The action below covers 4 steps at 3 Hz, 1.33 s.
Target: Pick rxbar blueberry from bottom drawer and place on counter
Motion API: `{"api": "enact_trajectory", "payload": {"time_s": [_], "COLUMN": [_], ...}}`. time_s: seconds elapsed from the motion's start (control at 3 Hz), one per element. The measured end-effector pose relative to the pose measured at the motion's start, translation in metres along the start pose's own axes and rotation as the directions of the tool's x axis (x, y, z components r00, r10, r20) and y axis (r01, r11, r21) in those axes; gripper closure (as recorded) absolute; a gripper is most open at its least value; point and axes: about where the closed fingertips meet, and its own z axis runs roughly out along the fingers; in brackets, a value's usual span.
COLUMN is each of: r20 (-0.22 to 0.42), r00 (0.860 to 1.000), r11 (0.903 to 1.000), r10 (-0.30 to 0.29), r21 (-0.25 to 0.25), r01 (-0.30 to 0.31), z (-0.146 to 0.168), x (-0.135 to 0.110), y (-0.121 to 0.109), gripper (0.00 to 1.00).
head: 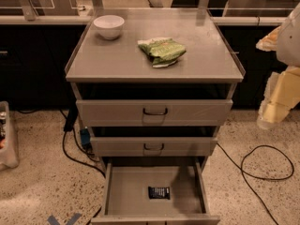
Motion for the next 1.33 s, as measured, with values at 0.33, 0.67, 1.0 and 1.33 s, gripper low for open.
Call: {"api": "enact_trajectory", "payload": {"time_s": [0.33,0.67,1.0,1.33], "r20": [0.0,0.01,0.027,0.018], "r00": [1.0,1.0,0.999,1.0], "r11": [1.0,0.9998,0.9989,0.9971], "r10": [0.0,0.013,0.022,0.01], "r21": [0.0,-0.018,-0.042,-0.076], "r01": [0.0,-0.012,-0.021,-0.008], "z": [0.0,0.022,0.052,0.11], "x": [0.0,0.005,0.007,0.012], "y": [0.0,0.01,0.026,0.055], "gripper": [0.0,0.0,0.0,0.0]}}
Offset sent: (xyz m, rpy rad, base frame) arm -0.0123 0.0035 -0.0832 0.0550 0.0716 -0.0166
